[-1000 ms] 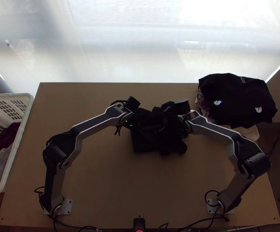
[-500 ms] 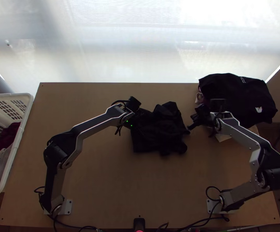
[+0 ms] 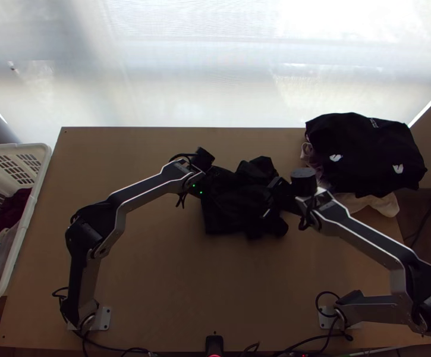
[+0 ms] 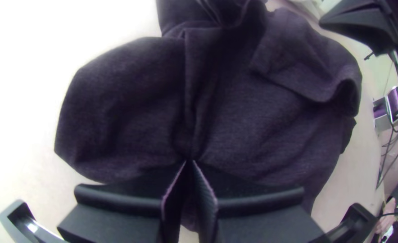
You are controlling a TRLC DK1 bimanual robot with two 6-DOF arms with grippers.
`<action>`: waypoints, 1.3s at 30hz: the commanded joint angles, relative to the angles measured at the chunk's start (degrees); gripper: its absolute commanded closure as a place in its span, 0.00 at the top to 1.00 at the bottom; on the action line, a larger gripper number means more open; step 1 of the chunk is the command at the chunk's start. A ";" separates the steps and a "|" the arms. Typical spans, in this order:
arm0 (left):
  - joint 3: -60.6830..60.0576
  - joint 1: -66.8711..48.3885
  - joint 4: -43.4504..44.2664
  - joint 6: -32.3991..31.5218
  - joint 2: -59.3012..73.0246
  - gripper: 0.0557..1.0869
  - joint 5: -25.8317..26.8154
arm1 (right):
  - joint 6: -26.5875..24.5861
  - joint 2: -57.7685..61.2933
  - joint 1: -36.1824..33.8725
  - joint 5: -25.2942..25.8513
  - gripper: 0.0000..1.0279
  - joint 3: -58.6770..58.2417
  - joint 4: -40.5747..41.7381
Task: Fold the t-shirt
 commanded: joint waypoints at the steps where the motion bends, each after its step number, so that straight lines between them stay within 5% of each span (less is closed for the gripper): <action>1: -0.42 0.90 0.49 -0.33 -0.49 0.17 1.61 | 0.44 -0.60 8.92 5.27 0.03 -5.50 11.71; 19: -1.03 1.17 1.28 -0.86 -0.76 0.17 1.61 | 0.44 3.97 22.81 14.85 0.03 -11.30 27.53; 39: -1.03 1.17 1.28 -0.86 -0.40 0.17 1.52 | -12.65 16.98 8.30 15.82 0.03 -8.05 37.29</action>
